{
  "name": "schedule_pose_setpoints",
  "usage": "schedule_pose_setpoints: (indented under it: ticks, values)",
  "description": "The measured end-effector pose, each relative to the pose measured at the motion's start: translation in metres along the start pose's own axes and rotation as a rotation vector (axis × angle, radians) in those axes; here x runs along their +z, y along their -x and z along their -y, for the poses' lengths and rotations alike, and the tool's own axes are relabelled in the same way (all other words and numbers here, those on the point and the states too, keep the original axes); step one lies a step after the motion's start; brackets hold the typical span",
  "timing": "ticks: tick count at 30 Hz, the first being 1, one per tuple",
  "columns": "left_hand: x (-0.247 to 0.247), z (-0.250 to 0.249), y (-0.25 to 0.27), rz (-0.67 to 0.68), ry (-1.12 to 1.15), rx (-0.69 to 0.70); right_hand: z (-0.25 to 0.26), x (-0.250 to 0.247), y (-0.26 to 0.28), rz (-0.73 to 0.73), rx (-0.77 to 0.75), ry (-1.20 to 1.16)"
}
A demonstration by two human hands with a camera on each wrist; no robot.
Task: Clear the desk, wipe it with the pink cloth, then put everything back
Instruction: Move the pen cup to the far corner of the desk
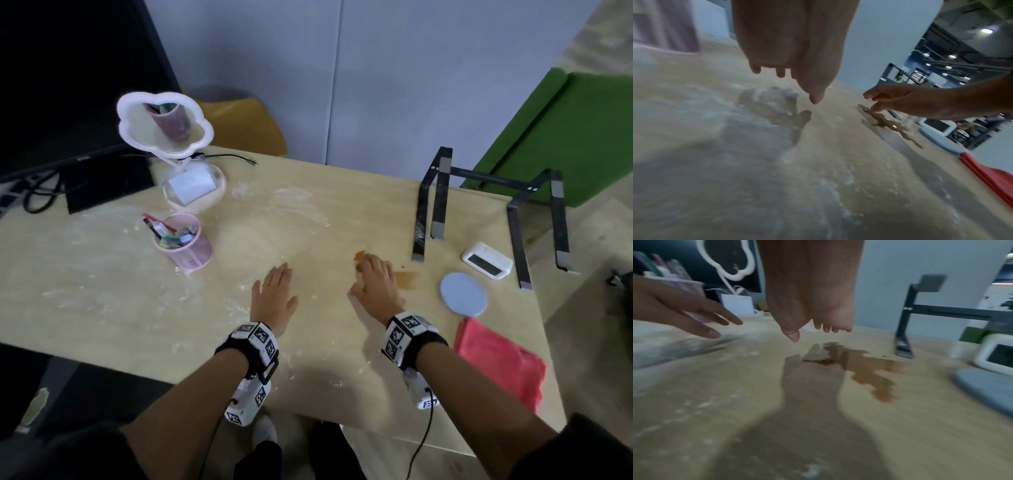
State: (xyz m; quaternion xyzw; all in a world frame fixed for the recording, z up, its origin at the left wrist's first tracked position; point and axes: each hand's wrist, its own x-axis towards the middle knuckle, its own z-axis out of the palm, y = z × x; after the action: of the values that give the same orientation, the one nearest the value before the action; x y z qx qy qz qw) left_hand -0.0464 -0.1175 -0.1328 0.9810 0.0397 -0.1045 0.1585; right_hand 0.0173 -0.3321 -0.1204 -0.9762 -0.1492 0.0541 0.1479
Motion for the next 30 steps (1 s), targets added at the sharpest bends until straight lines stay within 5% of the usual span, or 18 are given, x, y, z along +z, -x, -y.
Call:
schedule_pose_setpoints:
  ticks: [4,9,13,21,30]
  values:
    - [-0.021,0.048,0.013,-0.183,0.089,-0.171,0.05,0.021,-0.005,0.137,-0.094,-0.034]
    - [-0.055,0.106,0.021,-0.238,0.253,-0.484,0.082,0.044,-0.006,0.298,-0.153,0.002]
    - [-0.077,0.135,0.015,-0.342,0.454,-0.714,0.086,0.054,-0.003,0.305,-0.135,0.019]
    - [-0.095,0.151,-0.021,-0.474,0.928,-0.641,0.077,0.062,0.002,0.266,-0.146,-0.02]
    - [-0.095,0.141,-0.035,-0.623,0.942,-0.58,0.075,0.061,0.001,0.263,-0.146,-0.018]
